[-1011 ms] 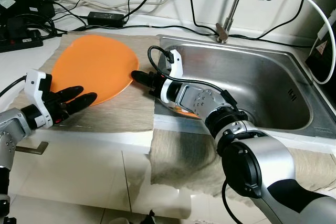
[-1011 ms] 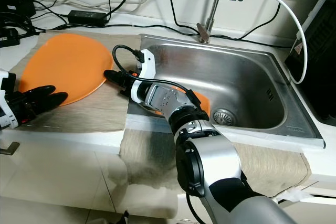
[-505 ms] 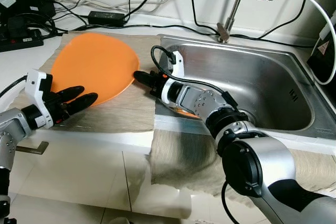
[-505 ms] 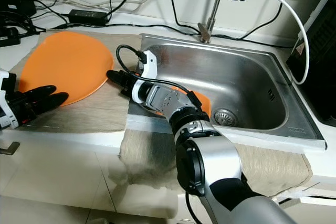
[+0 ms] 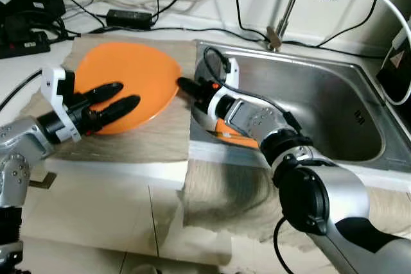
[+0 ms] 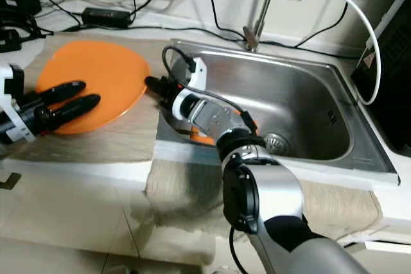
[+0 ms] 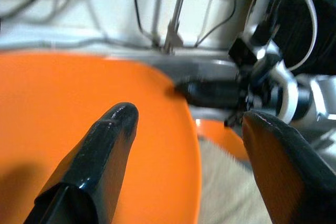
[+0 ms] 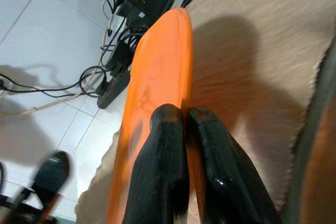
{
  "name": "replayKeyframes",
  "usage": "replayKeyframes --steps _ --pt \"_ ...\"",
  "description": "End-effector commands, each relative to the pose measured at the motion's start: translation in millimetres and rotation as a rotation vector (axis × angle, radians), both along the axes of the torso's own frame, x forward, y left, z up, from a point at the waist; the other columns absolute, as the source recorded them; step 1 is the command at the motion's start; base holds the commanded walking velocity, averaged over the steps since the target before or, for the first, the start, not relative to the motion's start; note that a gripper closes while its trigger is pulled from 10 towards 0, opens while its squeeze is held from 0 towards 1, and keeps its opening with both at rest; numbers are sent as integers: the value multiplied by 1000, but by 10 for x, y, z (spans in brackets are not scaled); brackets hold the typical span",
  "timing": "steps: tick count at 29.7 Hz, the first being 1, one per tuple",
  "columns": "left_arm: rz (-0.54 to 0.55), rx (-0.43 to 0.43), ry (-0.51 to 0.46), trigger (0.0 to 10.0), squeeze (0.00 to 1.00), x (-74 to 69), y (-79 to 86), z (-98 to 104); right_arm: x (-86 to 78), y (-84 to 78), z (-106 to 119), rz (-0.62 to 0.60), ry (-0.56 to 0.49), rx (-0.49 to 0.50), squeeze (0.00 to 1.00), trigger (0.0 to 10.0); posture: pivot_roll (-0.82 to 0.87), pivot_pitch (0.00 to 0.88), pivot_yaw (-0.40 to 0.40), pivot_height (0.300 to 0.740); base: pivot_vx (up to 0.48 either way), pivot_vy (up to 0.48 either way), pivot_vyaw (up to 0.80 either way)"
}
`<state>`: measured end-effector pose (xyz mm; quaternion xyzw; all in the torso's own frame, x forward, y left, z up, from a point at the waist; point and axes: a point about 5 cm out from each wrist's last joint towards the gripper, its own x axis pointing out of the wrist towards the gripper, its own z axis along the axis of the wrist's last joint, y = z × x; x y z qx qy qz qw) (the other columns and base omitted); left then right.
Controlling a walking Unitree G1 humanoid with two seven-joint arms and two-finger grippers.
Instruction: Kitchen organization
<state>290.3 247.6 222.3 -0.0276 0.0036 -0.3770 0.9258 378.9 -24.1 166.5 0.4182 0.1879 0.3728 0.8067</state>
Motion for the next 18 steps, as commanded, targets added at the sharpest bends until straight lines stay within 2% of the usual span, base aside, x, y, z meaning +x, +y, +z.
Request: replayKeyframes --steps 1,3,5,8,9,10,11,12,14,15,16,18 --pt "-5 -4 -54 10000 0 -8 -26 183 66 -132 129 -21 -62 15 0 0 -26 0 -104 740 0 0 0" --pt "-4 -3 -55 10000 0 -14 -32 202 70 -155 134 -20 -66 14 0 0 -25 0 -104 740 0 0 0" --pt "34 46 -31 10000 0 -2 -10 186 95 -307 165 -14 -101 -18 0 0 -22 0 -105 740 0 0 0" --pt "64 138 21 10000 0 -15 15 51 122 -556 231 -13 -138 -51 0 0 -24 0 -101 740 0 0 0" --pt "64 138 21 10000 0 -15 15 51 122 -556 231 -13 -138 -51 0 0 -24 0 -101 740 0 0 0" --pt "77 169 43 10000 0 -23 11 -34 126 -799 267 -16 -150 -108 0 0 -29 0 -100 740 0 0 0" --pt "81 172 48 10000 0 -24 8 -52 123 -878 275 -18 -150 -128 0 0 -30 0 -99 740 0 0 0" --pt "81 172 48 10000 0 -24 8 -52 123 -878 275 -18 -150 -128 0 0 -30 0 -99 740 0 0 0" --pt "81 174 69 10000 0 -25 4 -86 112 -1120 255 -53 -129 -172 0 0 -36 0 -93 740 0 0 0" --pt "81 174 69 10000 0 -25 4 -86 112 -1120 255 -53 -129 -172 0 0 -36 0 -93 740 0 0 0" --pt "82 164 84 10000 0 -18 7 -102 104 -1190 231 -66 -123 -189 0 0 -38 0 -91 740 0 0 0" --pt "112 117 118 10000 0 31 22 -130 86 -1264 174 -90 -107 -201 0 0 -43 0 -83 740 0 0 0"
